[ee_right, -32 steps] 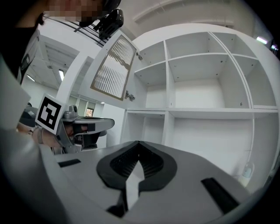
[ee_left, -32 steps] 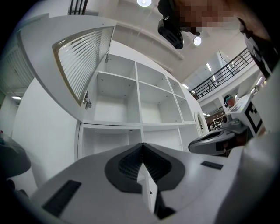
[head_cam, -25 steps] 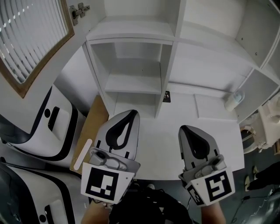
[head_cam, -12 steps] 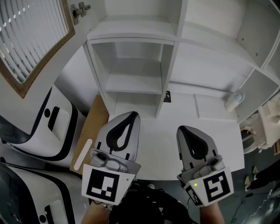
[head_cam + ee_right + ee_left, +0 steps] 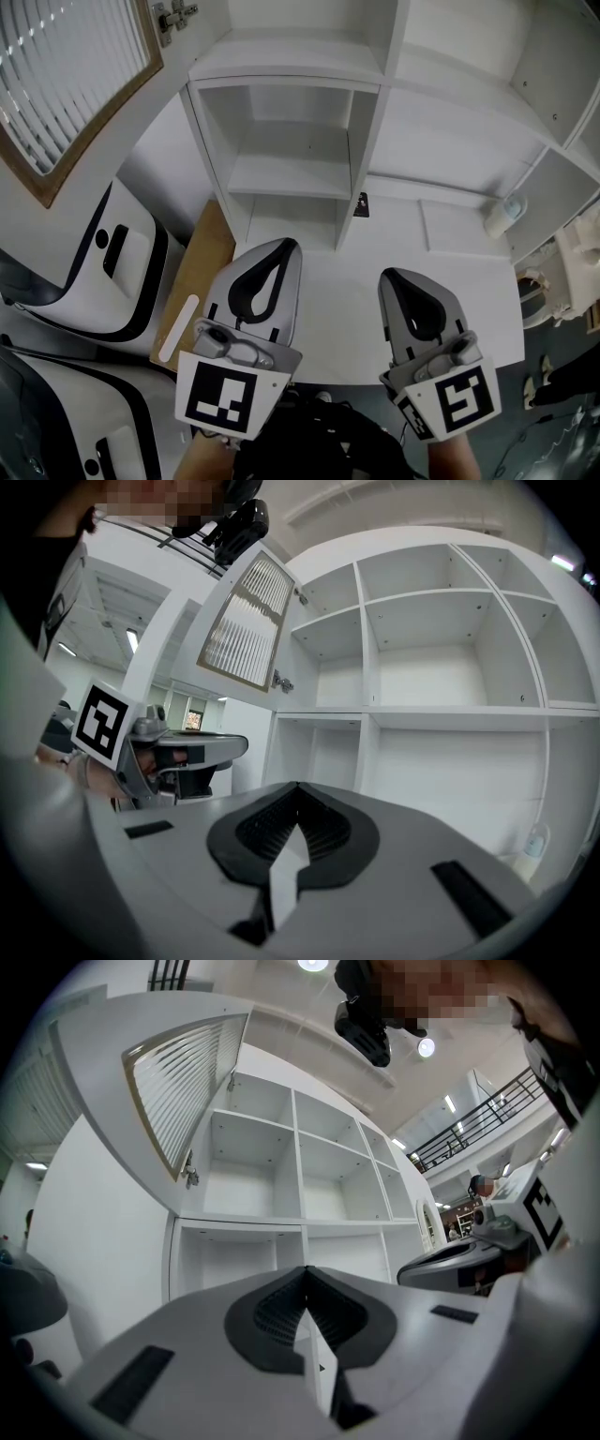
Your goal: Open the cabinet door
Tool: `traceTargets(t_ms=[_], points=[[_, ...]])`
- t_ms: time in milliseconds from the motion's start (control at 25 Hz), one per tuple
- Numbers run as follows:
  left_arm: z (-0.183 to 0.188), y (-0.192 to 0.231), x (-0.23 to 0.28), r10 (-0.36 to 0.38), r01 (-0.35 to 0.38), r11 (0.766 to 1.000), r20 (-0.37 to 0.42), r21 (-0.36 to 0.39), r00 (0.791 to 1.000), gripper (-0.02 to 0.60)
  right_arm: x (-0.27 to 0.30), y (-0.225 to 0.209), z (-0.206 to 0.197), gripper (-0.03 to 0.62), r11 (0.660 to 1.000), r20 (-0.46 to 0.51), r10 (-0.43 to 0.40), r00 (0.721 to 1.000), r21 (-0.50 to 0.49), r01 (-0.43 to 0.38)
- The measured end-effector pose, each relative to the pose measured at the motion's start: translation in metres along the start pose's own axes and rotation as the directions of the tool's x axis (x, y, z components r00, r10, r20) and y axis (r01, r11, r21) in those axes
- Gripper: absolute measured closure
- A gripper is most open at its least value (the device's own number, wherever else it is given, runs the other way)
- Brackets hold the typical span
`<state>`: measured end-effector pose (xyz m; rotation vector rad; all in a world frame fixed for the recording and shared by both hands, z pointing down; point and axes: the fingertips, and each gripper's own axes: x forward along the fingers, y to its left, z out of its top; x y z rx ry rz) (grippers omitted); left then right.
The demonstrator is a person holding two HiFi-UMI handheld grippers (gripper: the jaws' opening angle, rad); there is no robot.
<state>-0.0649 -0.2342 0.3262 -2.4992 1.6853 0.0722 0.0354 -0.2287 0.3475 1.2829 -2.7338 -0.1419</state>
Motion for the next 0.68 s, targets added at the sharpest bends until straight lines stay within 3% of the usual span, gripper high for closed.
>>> traceTargets(t_ms=[680], points=[[-0.003,0.011,-0.002,0.015,-0.015,1.0,0.002,-0.014,1.0,0.581,0.005,0.006,-0.005,0.594,1.0,-0.012,0.011,1.0,-0.002,-0.011]])
